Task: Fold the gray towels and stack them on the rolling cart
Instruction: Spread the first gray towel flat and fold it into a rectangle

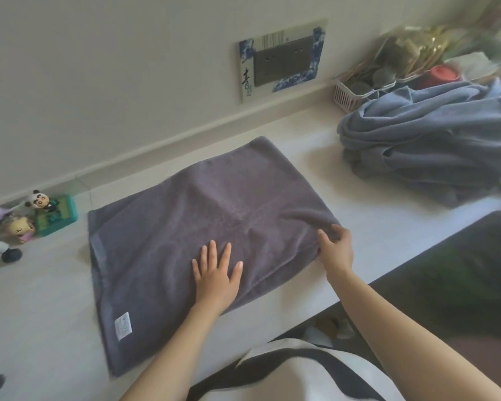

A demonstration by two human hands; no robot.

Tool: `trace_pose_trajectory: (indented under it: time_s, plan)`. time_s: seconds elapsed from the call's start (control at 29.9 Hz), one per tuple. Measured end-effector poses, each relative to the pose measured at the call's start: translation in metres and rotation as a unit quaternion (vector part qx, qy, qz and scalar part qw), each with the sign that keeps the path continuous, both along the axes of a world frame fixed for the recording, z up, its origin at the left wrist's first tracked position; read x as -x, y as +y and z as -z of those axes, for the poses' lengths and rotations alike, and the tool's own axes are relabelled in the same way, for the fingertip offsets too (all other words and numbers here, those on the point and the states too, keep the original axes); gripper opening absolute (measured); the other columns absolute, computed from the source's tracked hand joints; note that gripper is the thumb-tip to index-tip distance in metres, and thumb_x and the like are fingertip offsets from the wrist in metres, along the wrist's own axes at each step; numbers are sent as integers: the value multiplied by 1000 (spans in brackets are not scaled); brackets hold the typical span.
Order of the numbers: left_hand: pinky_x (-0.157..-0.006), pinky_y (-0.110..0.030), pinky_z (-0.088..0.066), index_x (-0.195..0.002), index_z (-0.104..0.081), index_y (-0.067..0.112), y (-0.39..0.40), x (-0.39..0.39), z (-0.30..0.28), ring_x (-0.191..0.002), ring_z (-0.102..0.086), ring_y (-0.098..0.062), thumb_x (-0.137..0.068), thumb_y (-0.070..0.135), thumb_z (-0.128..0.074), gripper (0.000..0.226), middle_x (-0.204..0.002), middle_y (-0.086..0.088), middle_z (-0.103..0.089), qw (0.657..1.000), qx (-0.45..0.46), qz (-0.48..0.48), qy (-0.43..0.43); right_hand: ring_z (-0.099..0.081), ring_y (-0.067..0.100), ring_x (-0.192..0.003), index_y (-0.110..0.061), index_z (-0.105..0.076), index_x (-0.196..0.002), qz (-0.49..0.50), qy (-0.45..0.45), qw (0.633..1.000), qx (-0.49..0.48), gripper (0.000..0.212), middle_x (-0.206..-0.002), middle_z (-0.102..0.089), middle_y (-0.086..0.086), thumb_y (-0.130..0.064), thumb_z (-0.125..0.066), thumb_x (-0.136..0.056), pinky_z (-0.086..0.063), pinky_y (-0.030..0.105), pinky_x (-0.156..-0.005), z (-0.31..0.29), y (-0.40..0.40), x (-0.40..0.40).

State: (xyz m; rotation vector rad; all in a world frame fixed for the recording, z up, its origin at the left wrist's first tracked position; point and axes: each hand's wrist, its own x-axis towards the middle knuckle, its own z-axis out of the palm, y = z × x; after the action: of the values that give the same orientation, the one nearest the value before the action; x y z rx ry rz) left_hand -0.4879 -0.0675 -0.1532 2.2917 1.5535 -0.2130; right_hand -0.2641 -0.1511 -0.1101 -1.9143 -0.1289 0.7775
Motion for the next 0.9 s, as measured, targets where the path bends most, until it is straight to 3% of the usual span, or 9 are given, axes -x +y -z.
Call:
trace_pose_trajectory:
  time_s: [0.13,0.23,0.37,0.43,0.5,0.64,0.74,0.84,0.9]
  plan:
    - [-116,-45,9,-151,-10,34,1,-4,-3,-146,11,-19,-99,50,-25,56,-160,-1,6,999,9,-22,-37,-59,25,-106,-27,-55,-122,-5,2,1000,-2,30,-119,-59,4,-25,-58,-92,-48,35,-94,2,14,-6]
    - [-116,-44,10,-151,-6,34,1,0,-1,-146,11,-19,-99,51,-20,57,-160,0,7,999,-1,-17,-39,-57,20,-112,-19,-62,-119,49,-2,999,-18,27,-123,-59,1,-15,-54,-94,-43,23,-90,-3,17,-13]
    - [-115,-42,13,-150,4,32,3,9,5,-145,16,-15,-91,59,-10,66,-159,3,12,999,15,-4,-29,-58,20,-101,-19,-71,-95,104,66,991,-59,21,-105,-65,0,-9,-53,-89,-47,29,-90,-14,8,-35]
    - [-115,-41,14,-150,5,31,5,11,8,-145,17,-13,-82,65,-2,76,-159,5,12,999,20,-2,-50,-57,17,-89,-20,-69,-91,75,39,996,-34,23,-98,-64,-1,-8,-49,-90,-50,27,-80,-14,-3,-44]
    - [-115,-41,14,-150,2,34,5,16,9,-145,17,-13,-75,70,2,83,-159,5,11,997,17,3,-72,-54,15,-79,-17,-66,-102,-3,-23,999,27,30,-104,-61,2,-5,-41,-92,-44,20,-64,-5,-12,-43]
    - [-115,-45,10,-149,-22,34,-3,18,8,-146,8,-21,-79,70,-14,79,-160,-8,1,992,-34,52,-106,-50,16,-92,-18,-60,-120,-123,-152,979,65,32,-118,-48,7,-8,-45,-94,-43,22,-85,16,-22,-35]
    - [-115,-45,-5,-120,-53,29,-14,14,11,-134,-26,-25,-83,62,-44,50,-142,-8,-34,966,-111,159,-169,-51,20,-97,-26,-52,-127,-162,-176,968,78,35,-114,-37,2,-19,-55,-93,-44,25,-89,21,-22,-29]
    - [-111,-30,-3,-99,-51,32,-21,7,14,-113,-37,-20,-79,56,-53,31,-118,1,-43,957,-99,179,-206,-49,22,-105,-23,-52,-128,-170,-196,962,84,35,-120,-39,5,-19,-56,-93,-42,27,-96,23,-21,-25]
    - [-109,-31,-9,-88,-51,32,-20,4,17,-106,-38,-19,-78,52,-54,23,-111,0,-47,955,-99,165,-224,-49,24,-108,-20,-53,-128,-174,-216,956,94,33,-123,-41,8,-18,-54,-94,-39,25,-94,23,-21,-24]
